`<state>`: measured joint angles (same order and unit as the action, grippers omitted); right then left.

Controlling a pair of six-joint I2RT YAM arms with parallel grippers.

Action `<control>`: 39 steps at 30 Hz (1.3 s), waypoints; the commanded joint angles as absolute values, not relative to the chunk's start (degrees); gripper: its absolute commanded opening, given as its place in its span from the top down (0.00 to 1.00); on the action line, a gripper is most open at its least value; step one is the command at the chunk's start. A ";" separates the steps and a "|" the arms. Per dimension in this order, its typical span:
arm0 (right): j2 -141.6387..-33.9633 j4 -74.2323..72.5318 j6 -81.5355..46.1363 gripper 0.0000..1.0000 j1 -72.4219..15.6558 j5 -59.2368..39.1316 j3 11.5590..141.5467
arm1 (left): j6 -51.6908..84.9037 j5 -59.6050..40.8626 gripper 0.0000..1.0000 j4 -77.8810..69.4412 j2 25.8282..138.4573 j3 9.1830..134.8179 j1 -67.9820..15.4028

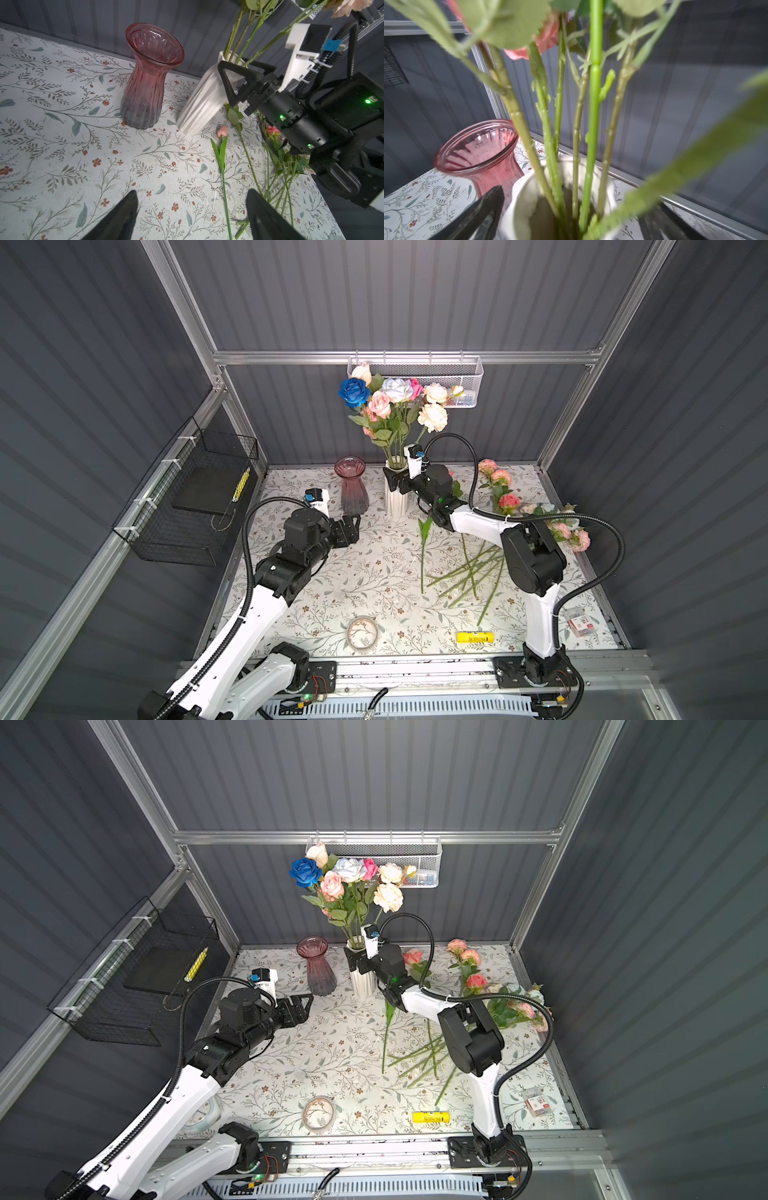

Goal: Arrange the flowers into the vase
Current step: 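Grasp the pink glass vase with the left gripper while right moves to pile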

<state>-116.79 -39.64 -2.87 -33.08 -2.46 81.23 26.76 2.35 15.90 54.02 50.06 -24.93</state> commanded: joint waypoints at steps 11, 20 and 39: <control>-97.23 -55.06 -9.87 0.01 -35.29 0.33 54.13 | 29.43 -3.58 0.17 7.79 66.24 58.17 -12.41; -86.13 -53.46 -14.73 0.01 -35.70 -0.16 43.71 | 30.22 -14.43 0.24 0.69 88.16 72.95 -5.76; -75.54 -49.77 -15.23 0.01 -36.93 1.59 35.59 | 28.21 -15.16 0.67 6.70 104.73 85.54 -5.71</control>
<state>-76.95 -50.22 -15.62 -36.75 -0.03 36.53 28.82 -14.66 3.20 104.05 84.27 -5.74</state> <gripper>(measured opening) 0.989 0.351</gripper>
